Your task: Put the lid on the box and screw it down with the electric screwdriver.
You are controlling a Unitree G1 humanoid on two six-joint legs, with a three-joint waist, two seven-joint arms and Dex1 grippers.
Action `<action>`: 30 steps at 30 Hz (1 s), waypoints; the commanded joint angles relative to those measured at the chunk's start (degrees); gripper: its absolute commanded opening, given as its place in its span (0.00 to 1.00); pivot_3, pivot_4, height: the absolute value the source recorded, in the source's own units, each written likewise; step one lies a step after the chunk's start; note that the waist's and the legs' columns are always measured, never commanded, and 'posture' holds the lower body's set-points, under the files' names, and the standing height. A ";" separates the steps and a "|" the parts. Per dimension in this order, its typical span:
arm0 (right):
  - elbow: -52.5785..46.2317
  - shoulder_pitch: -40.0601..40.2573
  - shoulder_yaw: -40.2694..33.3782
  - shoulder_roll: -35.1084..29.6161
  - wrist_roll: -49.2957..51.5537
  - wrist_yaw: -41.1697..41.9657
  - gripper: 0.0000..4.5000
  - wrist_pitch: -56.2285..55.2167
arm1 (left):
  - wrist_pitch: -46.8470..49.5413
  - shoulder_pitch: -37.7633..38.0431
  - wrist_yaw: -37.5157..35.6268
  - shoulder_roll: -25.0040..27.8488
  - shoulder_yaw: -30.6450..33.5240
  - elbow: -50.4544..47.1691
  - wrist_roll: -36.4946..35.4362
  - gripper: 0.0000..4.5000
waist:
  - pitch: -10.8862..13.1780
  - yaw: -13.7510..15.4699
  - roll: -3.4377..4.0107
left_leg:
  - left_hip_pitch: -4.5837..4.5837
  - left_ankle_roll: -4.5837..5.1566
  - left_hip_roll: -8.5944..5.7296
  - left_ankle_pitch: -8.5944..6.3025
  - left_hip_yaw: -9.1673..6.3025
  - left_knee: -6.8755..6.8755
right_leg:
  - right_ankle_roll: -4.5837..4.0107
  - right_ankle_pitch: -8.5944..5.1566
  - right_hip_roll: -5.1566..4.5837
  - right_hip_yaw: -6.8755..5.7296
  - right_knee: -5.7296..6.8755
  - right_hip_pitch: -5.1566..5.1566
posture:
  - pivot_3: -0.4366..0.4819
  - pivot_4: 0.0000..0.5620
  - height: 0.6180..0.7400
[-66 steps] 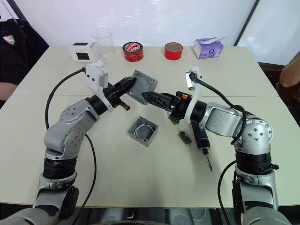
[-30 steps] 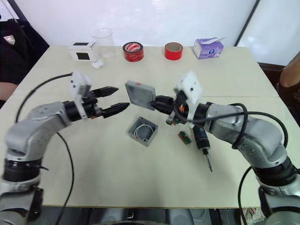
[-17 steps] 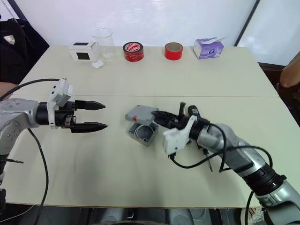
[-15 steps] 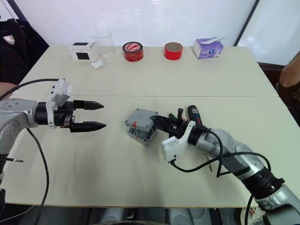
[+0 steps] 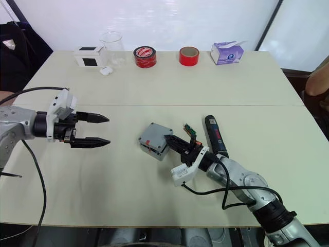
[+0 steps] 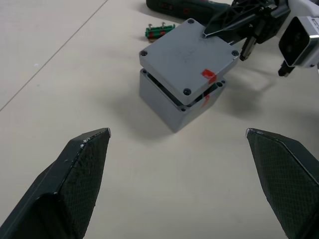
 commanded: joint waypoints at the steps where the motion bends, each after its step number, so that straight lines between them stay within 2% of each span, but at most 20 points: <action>1: -0.25 -0.60 -1.16 0.83 -0.40 -1.31 0.03 -0.23 | -1.69 -0.16 -1.01 1.11 0.17 -0.18 0.98 1.00 | 0.00 0.00 0.00 | 0.00 0.00 0.00 0.00 0.00 0.00 | 0.00 0.00 0.00 0.00 0.00 0.00 | 0.48 0.27 0.99; 30: 3.78 0.07 0.37 0.18 -4.38 -1.51 0.03 -1.70 | -4.04 -0.32 -0.93 -0.74 -0.38 0.99 3.18 1.00 | -0.04 0.04 -0.03 | 0.13 0.00 -0.01 0.00 0.00 0.02 | 0.00 0.00 -0.01 0.00 0.06 0.11 | 0.48 0.27 0.99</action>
